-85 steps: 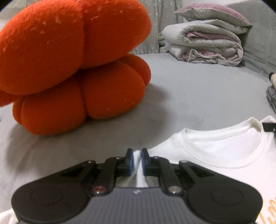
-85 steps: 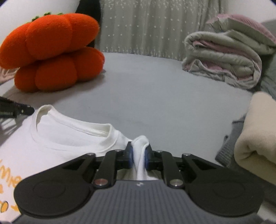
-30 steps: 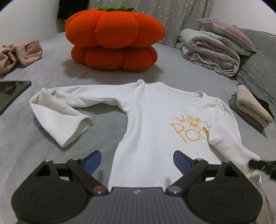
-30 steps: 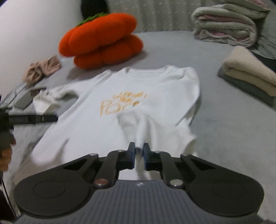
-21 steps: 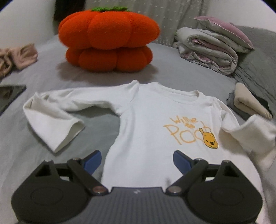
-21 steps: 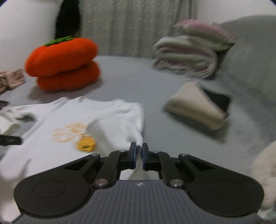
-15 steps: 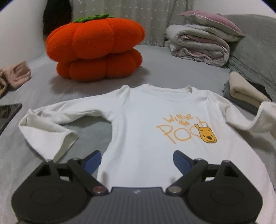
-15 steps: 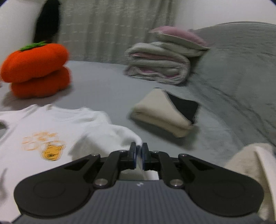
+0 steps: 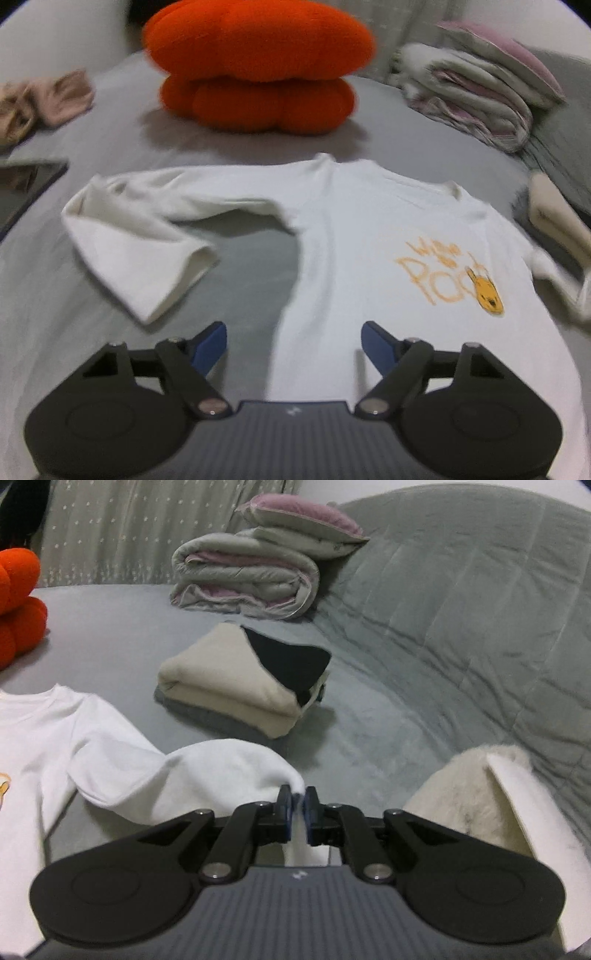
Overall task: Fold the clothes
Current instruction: 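Grasp the sleeve cuff with the right gripper and lay it out straight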
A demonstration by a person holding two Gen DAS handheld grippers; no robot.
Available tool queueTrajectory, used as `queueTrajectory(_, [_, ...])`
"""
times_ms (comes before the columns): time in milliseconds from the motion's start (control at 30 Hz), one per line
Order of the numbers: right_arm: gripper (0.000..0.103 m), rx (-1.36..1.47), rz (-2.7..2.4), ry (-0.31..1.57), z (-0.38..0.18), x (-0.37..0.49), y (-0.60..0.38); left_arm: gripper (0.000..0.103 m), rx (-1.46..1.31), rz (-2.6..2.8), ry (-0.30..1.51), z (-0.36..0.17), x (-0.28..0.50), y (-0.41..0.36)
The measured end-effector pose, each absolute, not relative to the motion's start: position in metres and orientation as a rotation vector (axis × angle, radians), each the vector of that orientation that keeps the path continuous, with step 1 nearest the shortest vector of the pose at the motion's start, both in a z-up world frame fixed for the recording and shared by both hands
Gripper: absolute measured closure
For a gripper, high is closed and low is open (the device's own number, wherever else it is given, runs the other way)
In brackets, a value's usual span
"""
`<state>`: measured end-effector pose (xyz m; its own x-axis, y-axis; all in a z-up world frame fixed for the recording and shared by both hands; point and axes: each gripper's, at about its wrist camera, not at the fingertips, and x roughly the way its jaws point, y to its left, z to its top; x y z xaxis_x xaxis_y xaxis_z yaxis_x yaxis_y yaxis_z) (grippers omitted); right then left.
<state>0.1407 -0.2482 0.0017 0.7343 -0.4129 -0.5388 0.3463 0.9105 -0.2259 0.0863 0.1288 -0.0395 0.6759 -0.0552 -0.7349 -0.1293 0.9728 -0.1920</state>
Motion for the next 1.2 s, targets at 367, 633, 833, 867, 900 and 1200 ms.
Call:
queueTrajectory(367, [0.053, 0.303, -0.087, 0.669, -0.002, 0.147, -0.246, 0.042, -0.545, 0.063, 0.779, -0.052, 0.12, 0.173])
queueTrajectory(633, [0.06, 0.621, 0.129, 0.773, -0.037, 0.183, -0.23, 0.063, -0.639, 0.007, 0.762, -0.065, 0.144, 0.167])
queueTrajectory(833, [0.072, 0.857, 0.128, 0.789, -0.073, 0.204, -0.237, 0.086, -0.703, -0.052, 0.788, -0.077, 0.156, 0.167])
queueTrajectory(867, [0.072, 0.88, 0.135, 0.781, -0.076, 0.205, -0.238, 0.088, -0.724, -0.061, 0.791, -0.08, 0.158, 0.168])
queueTrajectory(900, [0.074, 0.895, 0.143, 0.775, -0.077, 0.207, -0.237, 0.09, -0.74, -0.068, 0.791, -0.083, 0.159, 0.168])
queueTrajectory(1200, [0.097, 0.771, 0.087, 0.704, -0.063, 0.203, -0.228, 0.1, -0.678, 0.006, 0.674, -0.061, 0.149, 0.163])
